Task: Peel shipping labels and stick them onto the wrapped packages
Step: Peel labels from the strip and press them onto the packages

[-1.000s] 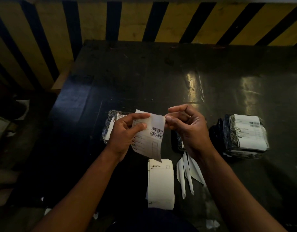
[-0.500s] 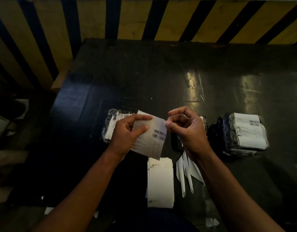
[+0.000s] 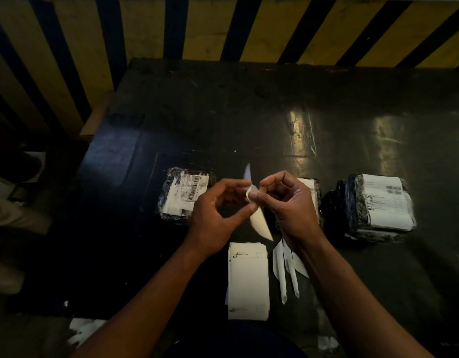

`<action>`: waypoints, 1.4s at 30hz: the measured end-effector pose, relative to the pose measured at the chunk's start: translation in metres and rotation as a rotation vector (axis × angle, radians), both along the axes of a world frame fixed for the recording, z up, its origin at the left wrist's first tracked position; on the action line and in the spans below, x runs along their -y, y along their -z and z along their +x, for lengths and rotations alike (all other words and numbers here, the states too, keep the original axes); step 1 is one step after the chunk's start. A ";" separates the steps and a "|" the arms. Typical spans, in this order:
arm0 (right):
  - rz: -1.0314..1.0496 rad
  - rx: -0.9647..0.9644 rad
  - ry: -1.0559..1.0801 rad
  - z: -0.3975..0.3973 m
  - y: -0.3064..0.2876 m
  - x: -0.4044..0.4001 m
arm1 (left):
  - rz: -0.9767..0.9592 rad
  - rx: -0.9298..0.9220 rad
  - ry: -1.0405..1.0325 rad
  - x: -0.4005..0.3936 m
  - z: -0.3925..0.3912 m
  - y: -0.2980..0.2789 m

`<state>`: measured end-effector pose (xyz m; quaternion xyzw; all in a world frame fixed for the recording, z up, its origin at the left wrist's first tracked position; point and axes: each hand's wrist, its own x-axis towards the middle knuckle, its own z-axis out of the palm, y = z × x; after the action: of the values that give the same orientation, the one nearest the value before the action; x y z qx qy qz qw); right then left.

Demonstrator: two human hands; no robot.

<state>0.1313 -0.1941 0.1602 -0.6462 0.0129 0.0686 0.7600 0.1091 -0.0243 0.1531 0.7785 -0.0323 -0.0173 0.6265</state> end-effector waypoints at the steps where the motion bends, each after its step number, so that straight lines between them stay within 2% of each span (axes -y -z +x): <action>1: 0.009 -0.010 -0.001 0.000 0.001 -0.001 | -0.032 -0.009 -0.021 0.002 -0.001 0.000; 5: 0.020 -0.053 0.014 -0.001 0.003 0.001 | -0.149 -0.087 -0.096 0.003 -0.001 0.001; 13: -0.152 -0.062 0.088 -0.006 0.013 0.004 | -0.267 -0.165 -0.308 0.000 -0.005 0.007; 19: -0.073 -0.212 0.010 -0.011 0.020 0.005 | -0.217 -0.112 -0.329 -0.003 -0.010 0.015; 24: -0.031 -0.296 0.083 -0.015 0.032 0.007 | -0.219 -0.157 -0.379 -0.009 -0.014 0.029; 31: -0.006 -0.266 0.265 -0.026 0.053 0.006 | -0.265 -0.215 -0.526 -0.008 -0.018 0.045; 42: -0.136 -0.269 0.420 -0.045 0.089 0.055 | -0.221 -0.204 -0.641 -0.028 -0.018 0.068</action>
<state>0.0859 -0.2488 0.0715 -0.6639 0.2521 -0.0065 0.7040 0.0909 0.0042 0.0853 0.6707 0.2749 0.1063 0.6806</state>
